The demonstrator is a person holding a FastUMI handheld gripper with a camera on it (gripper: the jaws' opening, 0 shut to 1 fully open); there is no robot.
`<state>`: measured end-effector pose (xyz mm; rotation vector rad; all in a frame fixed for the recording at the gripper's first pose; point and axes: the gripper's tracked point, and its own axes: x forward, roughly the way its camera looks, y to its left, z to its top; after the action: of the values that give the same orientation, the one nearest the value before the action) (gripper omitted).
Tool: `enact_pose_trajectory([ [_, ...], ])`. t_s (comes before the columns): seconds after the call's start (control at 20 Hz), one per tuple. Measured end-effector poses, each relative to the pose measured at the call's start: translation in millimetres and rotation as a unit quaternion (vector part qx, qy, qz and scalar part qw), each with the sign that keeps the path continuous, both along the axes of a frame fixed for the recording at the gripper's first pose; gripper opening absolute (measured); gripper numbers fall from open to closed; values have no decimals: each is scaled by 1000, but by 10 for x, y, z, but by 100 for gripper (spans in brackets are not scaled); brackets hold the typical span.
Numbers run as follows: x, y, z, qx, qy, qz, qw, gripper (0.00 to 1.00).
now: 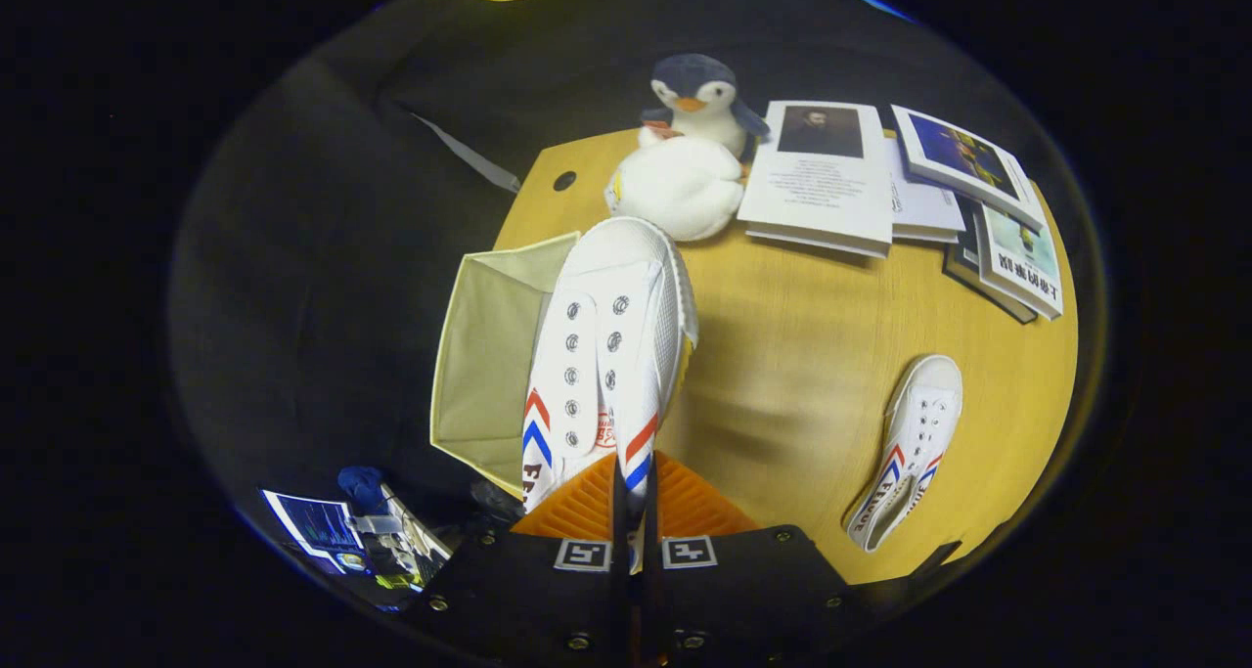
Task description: Open the storage box then place both shoes into the box .Put the left shoe in first, then the right shoe, with the right side of both shoes facing outward in a uniform manner.
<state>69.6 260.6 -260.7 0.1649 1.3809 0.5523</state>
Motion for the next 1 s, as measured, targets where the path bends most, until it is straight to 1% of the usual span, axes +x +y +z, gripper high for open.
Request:
enact_pose_trajectory([
  [0.25, 46, 580, 207, 18, -8, 44, 999, 5],
  [0.55, 6, 1187, 81, 3, -5, 100, 995, 5],
  [0.8, -1, 1579, -176, -20, 4, 121, 992, 5],
  [1.0, -42, 1762, -298, -27, 12, 130, 991, 5],
])
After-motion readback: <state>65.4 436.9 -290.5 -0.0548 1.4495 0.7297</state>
